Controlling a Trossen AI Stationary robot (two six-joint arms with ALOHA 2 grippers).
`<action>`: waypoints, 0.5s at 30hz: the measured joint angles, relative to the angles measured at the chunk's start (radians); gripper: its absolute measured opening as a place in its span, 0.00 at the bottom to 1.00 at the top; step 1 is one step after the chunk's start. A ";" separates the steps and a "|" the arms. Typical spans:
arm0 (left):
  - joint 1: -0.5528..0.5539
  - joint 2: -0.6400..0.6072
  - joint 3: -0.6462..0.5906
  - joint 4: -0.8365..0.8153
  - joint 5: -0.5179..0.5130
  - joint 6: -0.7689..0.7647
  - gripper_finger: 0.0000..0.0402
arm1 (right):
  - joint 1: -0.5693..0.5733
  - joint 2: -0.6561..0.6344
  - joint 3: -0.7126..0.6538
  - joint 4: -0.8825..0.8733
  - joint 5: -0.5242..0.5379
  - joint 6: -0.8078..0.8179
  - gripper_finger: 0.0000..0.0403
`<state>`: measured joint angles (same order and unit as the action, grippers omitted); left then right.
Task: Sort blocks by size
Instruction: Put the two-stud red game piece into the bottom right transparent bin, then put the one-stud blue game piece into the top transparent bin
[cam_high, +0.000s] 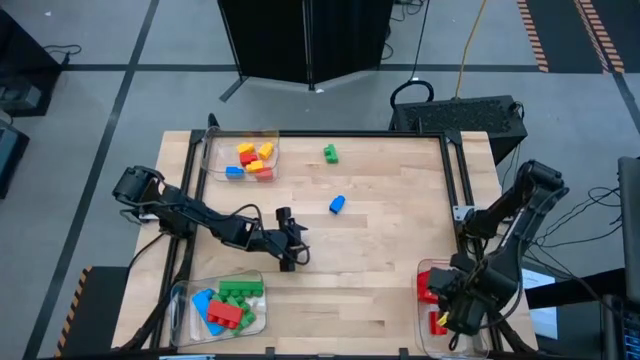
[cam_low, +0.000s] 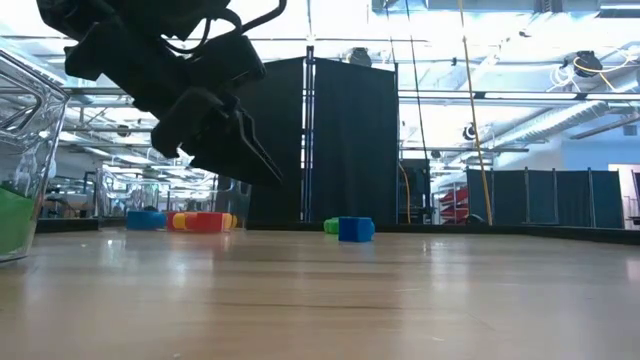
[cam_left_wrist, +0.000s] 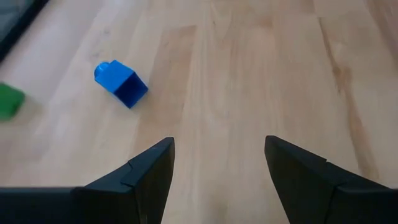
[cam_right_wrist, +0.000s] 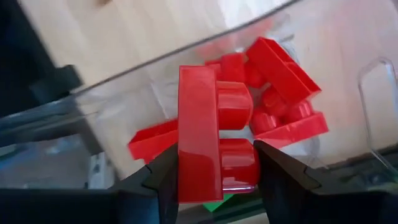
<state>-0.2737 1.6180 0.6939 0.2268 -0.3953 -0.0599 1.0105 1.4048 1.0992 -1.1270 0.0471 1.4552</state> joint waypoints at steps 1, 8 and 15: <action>0.000 0.000 0.000 0.000 -0.001 0.025 0.62 | 0.001 0.012 0.000 -0.010 0.000 0.008 0.41; -0.001 0.000 0.000 0.000 -0.044 0.069 0.62 | -0.001 0.104 0.000 -0.111 -0.035 0.043 0.45; 0.005 0.000 0.000 -0.001 -0.133 0.069 0.62 | -0.001 0.132 -0.001 -0.230 -0.076 0.195 0.50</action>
<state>-0.2686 1.6180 0.6938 0.2260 -0.5282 0.0092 1.0100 1.5364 1.0985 -1.3570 -0.0291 1.6506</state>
